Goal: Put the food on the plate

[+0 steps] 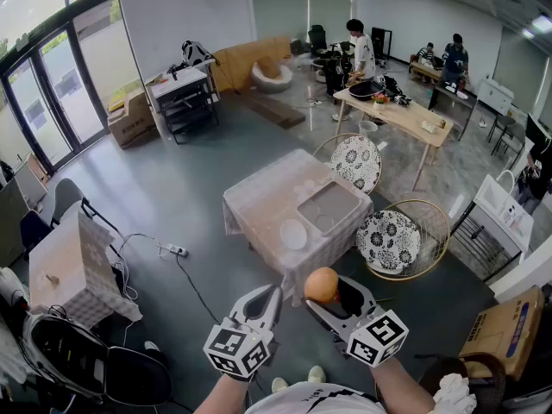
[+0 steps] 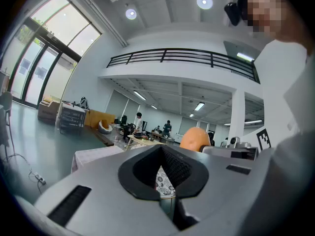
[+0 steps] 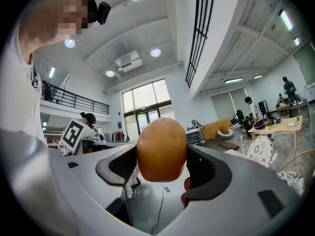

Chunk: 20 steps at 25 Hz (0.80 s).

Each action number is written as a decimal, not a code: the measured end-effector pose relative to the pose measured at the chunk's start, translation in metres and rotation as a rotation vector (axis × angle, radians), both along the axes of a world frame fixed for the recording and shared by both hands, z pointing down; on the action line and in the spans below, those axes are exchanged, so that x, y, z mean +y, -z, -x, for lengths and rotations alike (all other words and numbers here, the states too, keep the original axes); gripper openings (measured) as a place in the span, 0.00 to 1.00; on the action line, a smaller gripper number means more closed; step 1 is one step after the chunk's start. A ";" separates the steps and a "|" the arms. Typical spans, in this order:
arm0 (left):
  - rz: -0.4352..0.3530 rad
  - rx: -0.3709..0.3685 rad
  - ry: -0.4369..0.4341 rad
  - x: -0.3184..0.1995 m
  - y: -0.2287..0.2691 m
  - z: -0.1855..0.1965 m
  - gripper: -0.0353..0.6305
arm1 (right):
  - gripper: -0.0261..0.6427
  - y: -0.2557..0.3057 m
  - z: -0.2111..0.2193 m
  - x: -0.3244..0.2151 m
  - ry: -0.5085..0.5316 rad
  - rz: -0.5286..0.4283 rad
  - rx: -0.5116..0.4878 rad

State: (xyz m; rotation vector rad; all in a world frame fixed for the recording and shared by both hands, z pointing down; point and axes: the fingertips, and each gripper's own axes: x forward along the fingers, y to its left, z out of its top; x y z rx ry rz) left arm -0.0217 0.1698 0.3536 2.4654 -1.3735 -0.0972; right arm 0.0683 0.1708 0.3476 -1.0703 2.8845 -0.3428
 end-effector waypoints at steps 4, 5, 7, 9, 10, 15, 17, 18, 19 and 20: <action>-0.003 0.002 -0.010 -0.005 -0.001 -0.008 0.06 | 0.51 -0.002 -0.008 -0.005 -0.008 -0.004 0.000; -0.003 0.003 -0.012 -0.006 -0.001 -0.009 0.06 | 0.51 -0.002 -0.009 -0.006 -0.010 -0.002 0.001; -0.002 0.002 -0.014 -0.009 -0.002 -0.012 0.06 | 0.51 -0.003 -0.012 -0.008 -0.013 -0.001 0.002; 0.000 -0.002 -0.014 -0.011 -0.003 -0.014 0.06 | 0.51 -0.003 -0.013 -0.009 -0.012 -0.002 0.004; 0.001 -0.005 -0.015 -0.011 -0.003 -0.015 0.06 | 0.51 -0.003 -0.013 -0.009 -0.011 -0.003 0.004; -0.006 -0.006 -0.015 -0.012 -0.003 -0.020 0.06 | 0.51 -0.001 -0.018 -0.011 -0.004 -0.004 -0.012; -0.010 -0.006 -0.012 -0.015 -0.003 -0.021 0.06 | 0.51 0.000 -0.020 -0.013 0.002 0.001 -0.036; -0.011 -0.007 -0.009 -0.016 -0.003 -0.021 0.06 | 0.51 -0.001 -0.021 -0.015 0.006 0.003 -0.049; -0.011 -0.008 -0.005 -0.017 -0.004 -0.020 0.06 | 0.51 -0.001 -0.021 -0.016 0.008 0.004 -0.059; -0.012 -0.010 -0.001 -0.018 -0.004 -0.020 0.06 | 0.51 -0.002 -0.021 -0.017 0.010 0.006 -0.066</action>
